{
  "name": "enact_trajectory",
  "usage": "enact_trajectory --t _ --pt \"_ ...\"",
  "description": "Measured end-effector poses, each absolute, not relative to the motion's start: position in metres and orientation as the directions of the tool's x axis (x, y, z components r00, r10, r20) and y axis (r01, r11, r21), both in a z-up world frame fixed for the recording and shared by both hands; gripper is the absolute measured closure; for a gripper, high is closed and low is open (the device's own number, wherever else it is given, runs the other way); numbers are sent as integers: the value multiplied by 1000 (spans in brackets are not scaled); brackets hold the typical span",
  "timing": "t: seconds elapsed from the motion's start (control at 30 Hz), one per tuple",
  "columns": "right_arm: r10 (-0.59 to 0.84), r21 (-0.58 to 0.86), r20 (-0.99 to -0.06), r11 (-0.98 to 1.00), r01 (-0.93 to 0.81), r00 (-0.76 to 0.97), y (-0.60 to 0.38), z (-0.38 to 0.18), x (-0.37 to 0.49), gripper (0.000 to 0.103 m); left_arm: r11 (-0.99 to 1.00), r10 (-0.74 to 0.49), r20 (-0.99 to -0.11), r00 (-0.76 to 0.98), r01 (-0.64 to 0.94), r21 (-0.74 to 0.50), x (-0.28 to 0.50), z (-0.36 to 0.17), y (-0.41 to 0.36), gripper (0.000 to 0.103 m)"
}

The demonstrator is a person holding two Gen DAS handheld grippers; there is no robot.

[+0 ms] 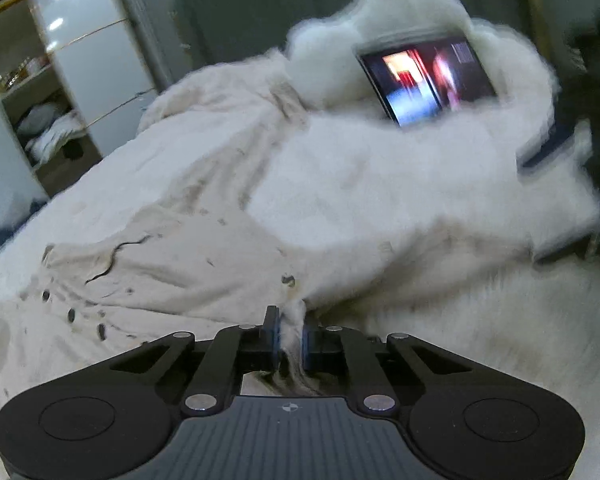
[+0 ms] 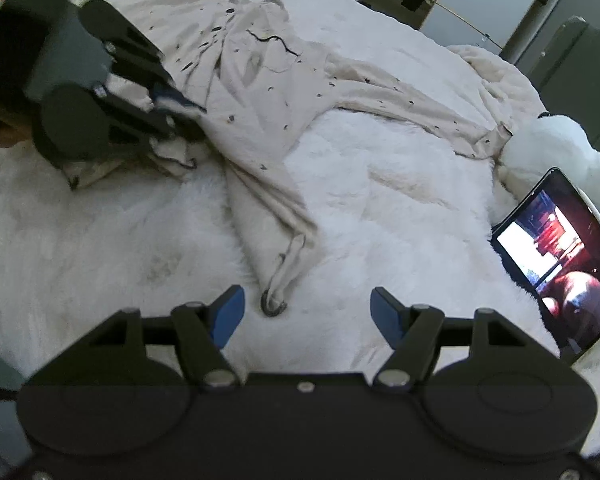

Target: Fold clothes

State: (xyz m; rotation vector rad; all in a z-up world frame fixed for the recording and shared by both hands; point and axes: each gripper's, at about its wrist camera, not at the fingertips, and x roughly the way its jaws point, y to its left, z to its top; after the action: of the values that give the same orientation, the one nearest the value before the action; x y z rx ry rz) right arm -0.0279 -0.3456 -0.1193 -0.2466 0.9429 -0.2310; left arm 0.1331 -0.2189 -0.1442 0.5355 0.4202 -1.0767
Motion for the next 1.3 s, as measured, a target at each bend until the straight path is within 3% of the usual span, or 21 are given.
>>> enact_trajectory --t 0.4,0.73,0.83,0.87,1.03,1.1,1.13,1.2,1.23,1.3 --pt "-201 -329 -714 942 -69 671 -290 -112 -4 25 497 -830 -421 366 828 -259 192 -91 -146 95" --pt "-176 -373 -731 912 -170 659 -245 -138 3 25 507 -828 -419 372 817 -276 192 -85 -143 95" --pt "-130 -235 -751 969 -79 647 -258 -137 5 25 505 -829 -421 369 817 -277 191 -85 -143 95" --pt "-172 -239 -742 971 -15 648 -260 -138 6 25 505 -828 -422 369 818 -276 190 -86 -144 95" --pt "-242 -348 -695 937 -23 677 -237 -145 13 27 503 -825 -430 366 822 -267 189 -89 -146 95" --pt "-262 -369 -687 929 -15 677 -232 -150 17 35 501 -825 -433 363 823 -267 189 -90 -146 95" --pt "-286 -399 -682 917 -15 673 -228 -155 22 46 501 -825 -434 363 823 -265 189 -91 -146 95" --pt "-336 -463 -672 886 -20 660 -226 -165 34 78 500 -824 -437 361 826 -261 188 -92 -146 95" --pt "-344 -469 -675 883 -20 653 -230 -165 36 103 498 -824 -439 359 827 -260 188 -92 -146 95" --pt "-356 -474 -669 880 -6 653 -235 -162 36 102 494 -823 -446 352 832 -254 187 -94 -146 95"
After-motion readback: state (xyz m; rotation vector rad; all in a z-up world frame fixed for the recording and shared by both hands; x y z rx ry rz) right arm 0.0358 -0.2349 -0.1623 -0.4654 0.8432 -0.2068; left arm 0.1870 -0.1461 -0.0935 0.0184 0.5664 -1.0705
